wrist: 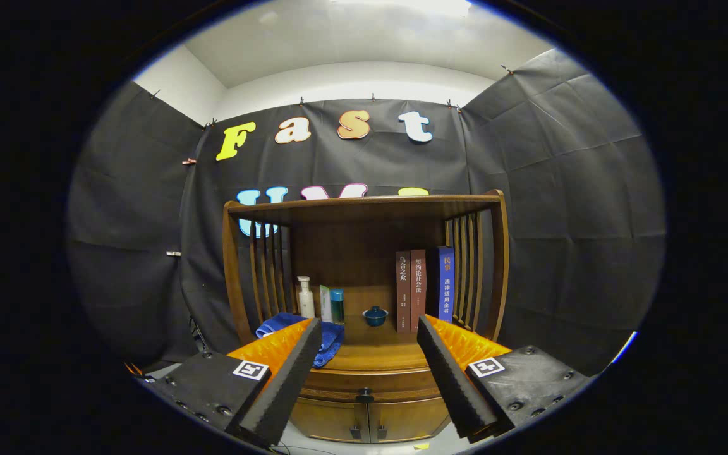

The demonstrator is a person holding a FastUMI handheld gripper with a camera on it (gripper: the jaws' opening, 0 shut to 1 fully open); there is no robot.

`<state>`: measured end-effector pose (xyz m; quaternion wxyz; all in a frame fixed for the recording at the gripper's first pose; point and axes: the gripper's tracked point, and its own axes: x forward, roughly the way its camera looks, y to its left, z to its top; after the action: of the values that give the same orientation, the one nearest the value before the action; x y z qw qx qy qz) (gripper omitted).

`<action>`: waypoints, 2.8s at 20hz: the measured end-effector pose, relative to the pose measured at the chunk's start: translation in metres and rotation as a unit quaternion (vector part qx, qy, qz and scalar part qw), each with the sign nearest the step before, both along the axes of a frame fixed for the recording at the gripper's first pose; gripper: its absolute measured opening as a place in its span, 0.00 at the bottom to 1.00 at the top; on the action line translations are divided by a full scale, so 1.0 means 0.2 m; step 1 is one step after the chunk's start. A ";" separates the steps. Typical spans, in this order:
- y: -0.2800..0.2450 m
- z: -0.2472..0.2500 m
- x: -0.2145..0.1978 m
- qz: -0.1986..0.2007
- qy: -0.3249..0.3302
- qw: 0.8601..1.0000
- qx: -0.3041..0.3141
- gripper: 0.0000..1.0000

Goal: Pull open the drawer, take out the items inside it, and place them on the countertop above the cabinet.

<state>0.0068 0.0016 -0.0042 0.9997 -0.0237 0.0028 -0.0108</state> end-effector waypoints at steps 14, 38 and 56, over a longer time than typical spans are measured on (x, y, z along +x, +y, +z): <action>0.00 -0.15 0.10 0.001 0.023 1.000 0.008 0.99; -0.06 -1.37 0.66 -0.013 0.184 0.982 0.044 0.98; -0.07 -1.67 0.68 -0.020 0.258 0.966 0.019 0.36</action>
<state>0.1438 -0.0123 -0.3377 0.9649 -0.0066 0.2614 -0.0238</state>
